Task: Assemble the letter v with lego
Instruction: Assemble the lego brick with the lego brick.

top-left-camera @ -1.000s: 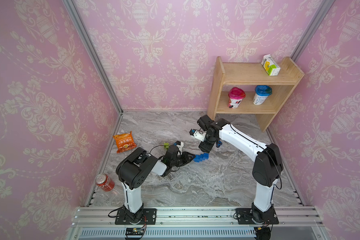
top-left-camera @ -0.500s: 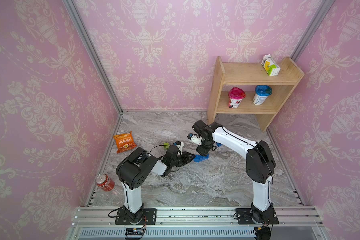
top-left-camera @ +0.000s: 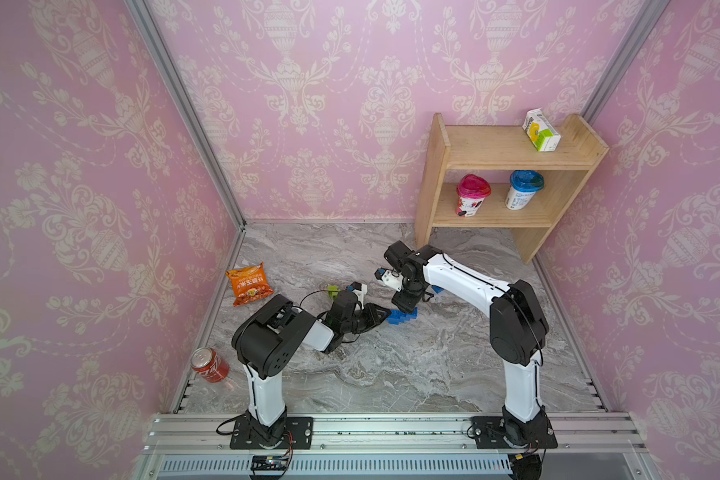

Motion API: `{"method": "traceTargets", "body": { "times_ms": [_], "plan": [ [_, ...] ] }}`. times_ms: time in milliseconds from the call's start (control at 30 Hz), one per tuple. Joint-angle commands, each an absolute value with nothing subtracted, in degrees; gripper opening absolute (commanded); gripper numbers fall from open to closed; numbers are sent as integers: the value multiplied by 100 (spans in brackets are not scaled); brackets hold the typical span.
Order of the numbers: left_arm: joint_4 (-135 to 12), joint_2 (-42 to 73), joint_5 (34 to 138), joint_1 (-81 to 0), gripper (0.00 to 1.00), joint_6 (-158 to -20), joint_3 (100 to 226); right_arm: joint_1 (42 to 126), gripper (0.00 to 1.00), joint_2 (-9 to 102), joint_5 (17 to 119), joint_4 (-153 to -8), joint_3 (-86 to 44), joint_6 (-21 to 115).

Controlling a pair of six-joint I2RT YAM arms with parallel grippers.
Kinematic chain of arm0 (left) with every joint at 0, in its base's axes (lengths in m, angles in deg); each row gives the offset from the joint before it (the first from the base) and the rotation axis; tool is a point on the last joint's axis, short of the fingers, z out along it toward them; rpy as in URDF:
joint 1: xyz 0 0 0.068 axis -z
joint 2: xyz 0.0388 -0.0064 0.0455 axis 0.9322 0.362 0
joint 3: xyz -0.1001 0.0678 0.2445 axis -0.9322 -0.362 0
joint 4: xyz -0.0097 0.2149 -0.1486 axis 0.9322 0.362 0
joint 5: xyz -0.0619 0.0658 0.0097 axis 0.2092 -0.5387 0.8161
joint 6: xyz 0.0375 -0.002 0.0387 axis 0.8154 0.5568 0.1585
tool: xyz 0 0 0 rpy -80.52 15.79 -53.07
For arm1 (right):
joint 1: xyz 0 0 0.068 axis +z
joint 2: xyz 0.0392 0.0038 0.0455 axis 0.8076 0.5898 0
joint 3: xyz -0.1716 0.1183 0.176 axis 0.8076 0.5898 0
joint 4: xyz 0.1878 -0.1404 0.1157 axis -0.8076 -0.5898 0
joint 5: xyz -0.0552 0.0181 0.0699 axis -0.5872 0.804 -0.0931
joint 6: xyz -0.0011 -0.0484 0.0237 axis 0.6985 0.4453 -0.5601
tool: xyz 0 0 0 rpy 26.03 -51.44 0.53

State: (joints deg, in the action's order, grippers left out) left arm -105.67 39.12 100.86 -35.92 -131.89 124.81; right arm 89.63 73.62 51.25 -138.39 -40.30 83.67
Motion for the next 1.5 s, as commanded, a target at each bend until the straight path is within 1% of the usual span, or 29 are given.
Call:
{"method": "traceTargets", "body": {
  "times_ms": [0,300,633,1167,1467],
  "plan": [
    [-10147,4054,9974,-3564,20,-13266,12416,8954,65,7373,5102,-13887,-4004,8247],
    [-10223,4101,9963,-3564,20,-13296,12398,8875,65,7087,5060,-13887,-4205,8141],
    [-10110,4053,9914,-3565,19,-13236,12383,8910,65,6938,5102,-13654,-3648,7935],
    [-9999,4025,9919,-3557,19,-13186,12423,8954,65,7134,5142,-13480,-3491,7819],
    [-9990,4042,9926,-3560,20,-13200,12457,9005,65,7489,5142,-13567,-3616,7827]
  ]
}}
